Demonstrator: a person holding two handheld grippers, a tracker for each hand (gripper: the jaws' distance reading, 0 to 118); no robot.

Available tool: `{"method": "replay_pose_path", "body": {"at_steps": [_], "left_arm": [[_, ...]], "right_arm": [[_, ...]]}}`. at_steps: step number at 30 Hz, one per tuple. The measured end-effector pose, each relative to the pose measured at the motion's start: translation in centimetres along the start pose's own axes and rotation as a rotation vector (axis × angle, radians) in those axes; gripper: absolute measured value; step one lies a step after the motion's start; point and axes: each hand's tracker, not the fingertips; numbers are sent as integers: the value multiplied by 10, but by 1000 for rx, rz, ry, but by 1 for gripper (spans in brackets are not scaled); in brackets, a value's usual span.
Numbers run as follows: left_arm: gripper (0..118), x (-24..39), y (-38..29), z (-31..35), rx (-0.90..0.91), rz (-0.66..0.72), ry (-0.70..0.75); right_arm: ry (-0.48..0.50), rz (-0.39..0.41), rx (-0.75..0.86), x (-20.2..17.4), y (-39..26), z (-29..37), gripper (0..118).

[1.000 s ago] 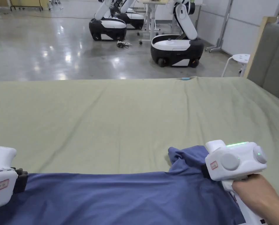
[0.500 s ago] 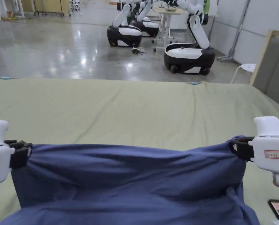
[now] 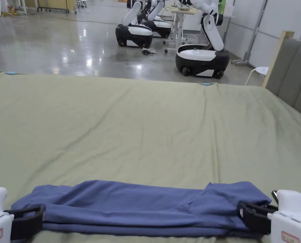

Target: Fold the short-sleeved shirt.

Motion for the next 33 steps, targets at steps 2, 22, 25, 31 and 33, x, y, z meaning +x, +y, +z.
{"method": "replay_pose_path", "body": {"at_steps": [2, 22, 25, 31, 33], "left_arm": [[117, 9, 12, 30, 193, 6, -11], [116, -119, -7, -44, -285, 493, -488], [118, -114, -8, -67, -384, 651, -642], [29, -73, -10, -116, -323, 860, -978], [12, -58, -16, -134, -404, 778, -728]], "right_arm": [[67, -2, 182, -9, 7, 30, 86], [117, 154, 191, -67, 1, 45, 3], [121, 119, 172, -73, 3, 42, 3], [127, 106, 144, -85, 11, 31, 3], [117, 111, 141, -88, 11, 32, 3]]}}
